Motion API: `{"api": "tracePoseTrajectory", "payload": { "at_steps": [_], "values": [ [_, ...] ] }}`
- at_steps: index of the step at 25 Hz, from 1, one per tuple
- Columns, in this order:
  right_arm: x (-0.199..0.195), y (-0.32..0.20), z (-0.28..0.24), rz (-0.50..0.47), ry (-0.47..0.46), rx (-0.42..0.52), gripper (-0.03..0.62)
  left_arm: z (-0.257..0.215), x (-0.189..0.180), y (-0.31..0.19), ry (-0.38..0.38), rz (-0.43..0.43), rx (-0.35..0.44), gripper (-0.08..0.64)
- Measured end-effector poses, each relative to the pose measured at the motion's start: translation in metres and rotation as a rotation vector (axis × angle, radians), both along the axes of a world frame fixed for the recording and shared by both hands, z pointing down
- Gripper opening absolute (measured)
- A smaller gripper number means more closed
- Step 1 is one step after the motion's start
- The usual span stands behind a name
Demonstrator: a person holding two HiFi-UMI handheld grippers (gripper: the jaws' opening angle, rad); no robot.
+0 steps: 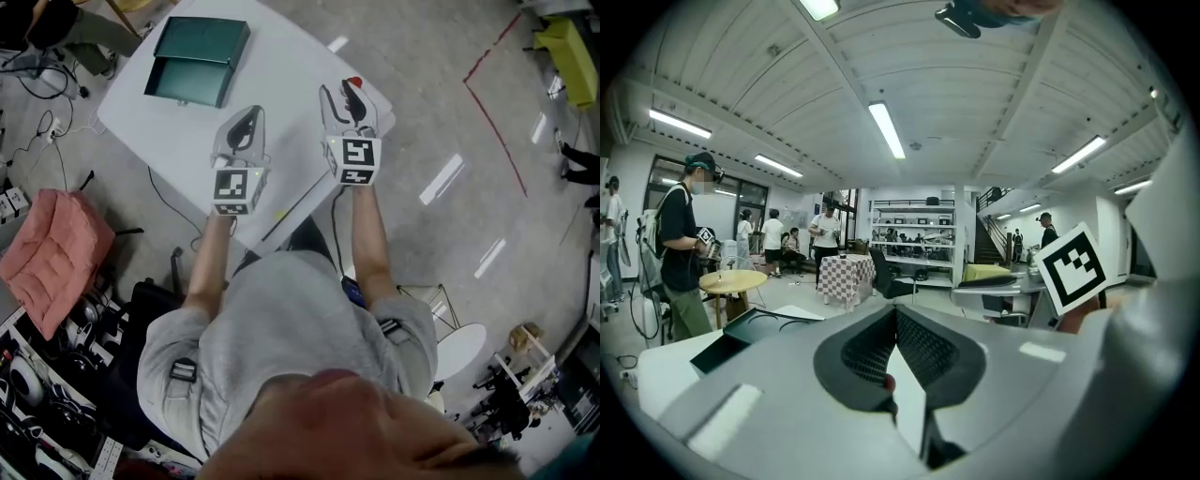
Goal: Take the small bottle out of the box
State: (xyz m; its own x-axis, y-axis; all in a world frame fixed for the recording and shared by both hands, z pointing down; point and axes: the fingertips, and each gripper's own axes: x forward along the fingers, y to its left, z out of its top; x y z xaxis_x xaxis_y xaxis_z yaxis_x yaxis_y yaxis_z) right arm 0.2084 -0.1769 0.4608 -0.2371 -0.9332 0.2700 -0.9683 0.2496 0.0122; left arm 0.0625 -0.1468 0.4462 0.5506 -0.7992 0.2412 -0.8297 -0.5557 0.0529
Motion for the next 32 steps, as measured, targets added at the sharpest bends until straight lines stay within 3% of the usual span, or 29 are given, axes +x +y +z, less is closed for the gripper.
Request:
{"api": "tracePoseTrajectory", "payload": {
  "at_steps": [17, 32],
  "values": [
    [-0.111, 0.061, -0.031, -0.172, -0.005, 0.035, 0.129, -0.038, -0.082, 0.053, 0.013, -0.109, 0.074, 0.012],
    [-0.191, 0.134, -0.045, -0.243, -0.007, 0.052, 0.095, -0.047, -0.151, 0.116, 0.011, -0.151, 0.092, 0.012]
  ]
}}
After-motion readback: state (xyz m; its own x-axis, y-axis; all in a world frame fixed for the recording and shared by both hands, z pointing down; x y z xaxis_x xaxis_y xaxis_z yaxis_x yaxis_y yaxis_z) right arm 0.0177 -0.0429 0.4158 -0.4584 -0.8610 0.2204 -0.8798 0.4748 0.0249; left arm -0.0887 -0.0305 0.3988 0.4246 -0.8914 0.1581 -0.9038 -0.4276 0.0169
